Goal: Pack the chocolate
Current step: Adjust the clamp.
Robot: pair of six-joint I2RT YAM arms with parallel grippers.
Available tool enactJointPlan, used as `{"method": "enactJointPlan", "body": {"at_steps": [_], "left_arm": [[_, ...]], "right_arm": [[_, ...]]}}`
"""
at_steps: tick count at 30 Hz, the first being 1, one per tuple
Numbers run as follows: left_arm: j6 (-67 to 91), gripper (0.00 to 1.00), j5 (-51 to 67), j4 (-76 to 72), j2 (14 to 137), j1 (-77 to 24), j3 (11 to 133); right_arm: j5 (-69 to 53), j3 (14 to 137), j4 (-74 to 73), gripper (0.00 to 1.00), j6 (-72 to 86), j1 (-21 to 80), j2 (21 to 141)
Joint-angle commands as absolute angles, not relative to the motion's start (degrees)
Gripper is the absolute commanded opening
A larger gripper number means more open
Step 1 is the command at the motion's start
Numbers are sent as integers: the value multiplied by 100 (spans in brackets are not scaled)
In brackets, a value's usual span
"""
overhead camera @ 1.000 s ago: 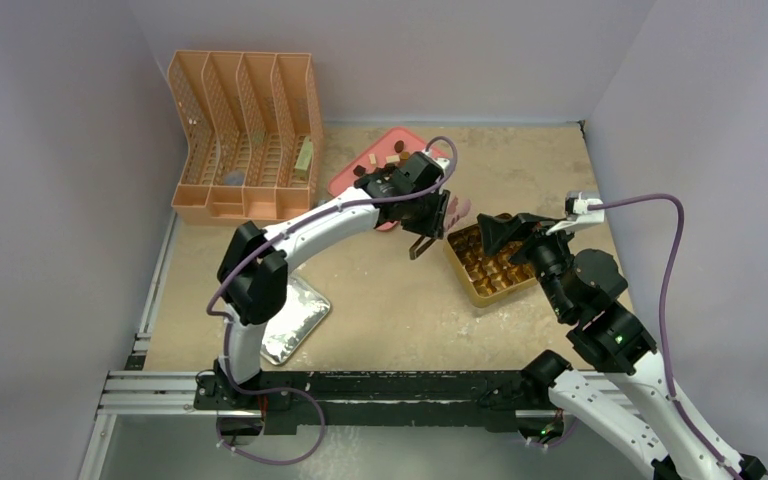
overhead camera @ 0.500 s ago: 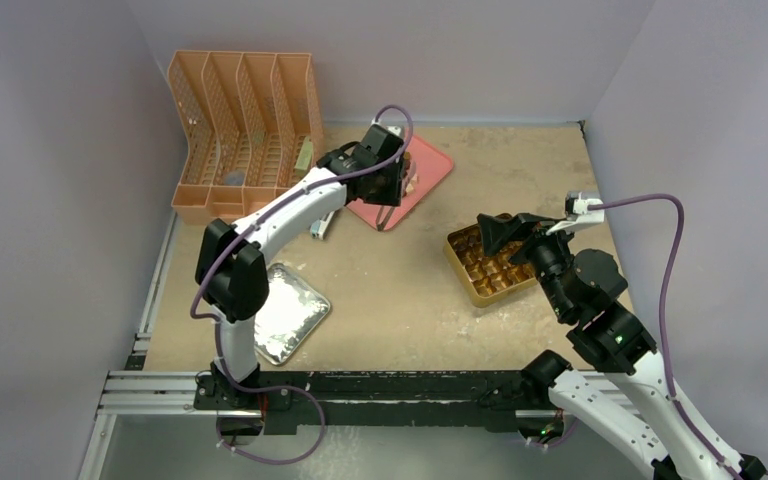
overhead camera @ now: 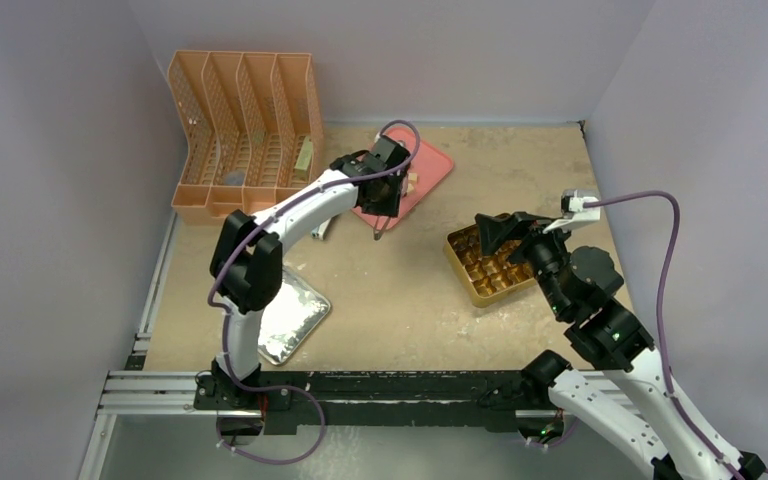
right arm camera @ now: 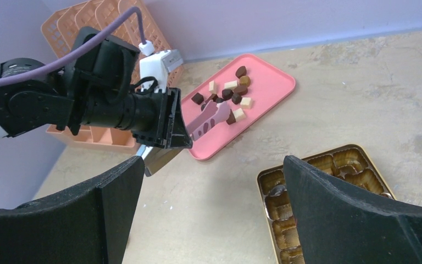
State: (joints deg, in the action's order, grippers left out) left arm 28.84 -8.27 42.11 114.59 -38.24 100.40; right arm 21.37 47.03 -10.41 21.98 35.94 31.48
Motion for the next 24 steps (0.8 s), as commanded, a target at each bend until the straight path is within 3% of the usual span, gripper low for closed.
{"method": "enactJointPlan", "body": {"at_steps": [1, 24], "left_arm": [[2743, 34, -890, 4175, 11574, -3765, 10294], [2716, 36, -536, 4008, 12204, -3666, 10671]], "right_arm": [[2099, 4878, -791, 98, 2122, 3581, 3207], [2155, 4799, -696, 98, 2083, 3578, 3226]]}}
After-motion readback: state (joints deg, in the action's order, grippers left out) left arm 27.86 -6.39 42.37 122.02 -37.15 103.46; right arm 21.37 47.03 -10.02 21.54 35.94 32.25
